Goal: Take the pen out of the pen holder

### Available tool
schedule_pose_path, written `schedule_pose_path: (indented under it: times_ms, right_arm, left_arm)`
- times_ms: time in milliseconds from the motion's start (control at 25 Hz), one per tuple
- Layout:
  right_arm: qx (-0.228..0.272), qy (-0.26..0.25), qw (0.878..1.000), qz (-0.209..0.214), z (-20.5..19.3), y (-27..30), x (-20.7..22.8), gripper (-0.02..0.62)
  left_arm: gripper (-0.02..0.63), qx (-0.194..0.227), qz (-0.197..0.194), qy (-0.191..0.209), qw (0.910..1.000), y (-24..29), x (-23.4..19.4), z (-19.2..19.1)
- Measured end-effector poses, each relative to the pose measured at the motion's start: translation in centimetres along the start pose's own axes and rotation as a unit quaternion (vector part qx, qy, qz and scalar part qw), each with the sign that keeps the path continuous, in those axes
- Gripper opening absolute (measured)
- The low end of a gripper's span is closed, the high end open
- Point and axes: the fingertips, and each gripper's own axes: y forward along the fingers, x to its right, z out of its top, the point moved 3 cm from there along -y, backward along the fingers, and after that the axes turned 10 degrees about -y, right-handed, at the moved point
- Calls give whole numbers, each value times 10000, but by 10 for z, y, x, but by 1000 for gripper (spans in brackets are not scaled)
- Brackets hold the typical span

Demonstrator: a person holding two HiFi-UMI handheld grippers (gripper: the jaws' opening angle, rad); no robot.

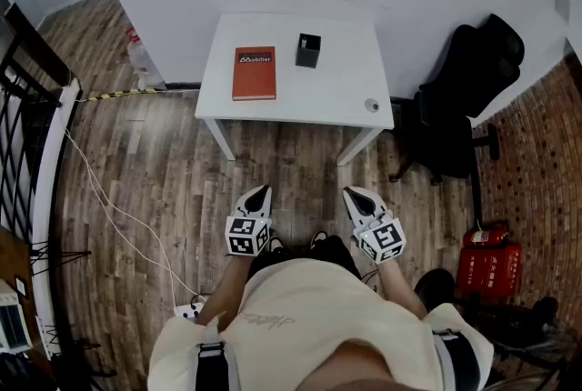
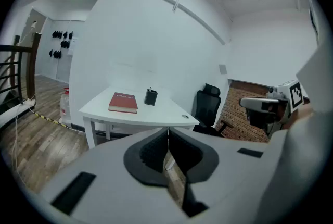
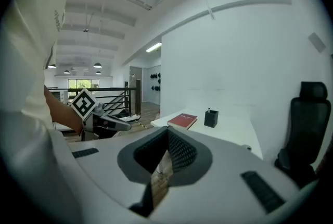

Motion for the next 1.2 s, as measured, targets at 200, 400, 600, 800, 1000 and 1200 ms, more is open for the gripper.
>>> schedule_pose_path:
  times_ms: [200, 400, 600, 800, 1000, 1200]
  right_arm:
    - [-22, -49, 9999, -88, 7, 4, 4, 8]
    - [-54, 54, 9996, -271, 11, 8, 9, 8]
    - [-294, 68, 9986, -429, 4, 22, 19, 8]
    - [-418, 227, 9981, -380, -4, 48, 29, 8]
    - [-251, 361, 9988, -200, -3, 96, 58, 8]
    - [145, 387, 9991, -134, 17, 148, 96, 8]
  left_arm:
    - [18, 108, 61, 58, 9999, 1, -14, 13]
    - [20, 194, 213, 85, 9995, -2, -27, 21]
    - [19, 128, 286, 25, 9995, 7, -42, 19]
    - [18, 37, 474, -71, 9988, 14, -58, 20]
    - [19, -66, 669, -33, 9977, 33, -75, 33]
    - [19, -103, 803, 128, 9966, 61, -88, 64]
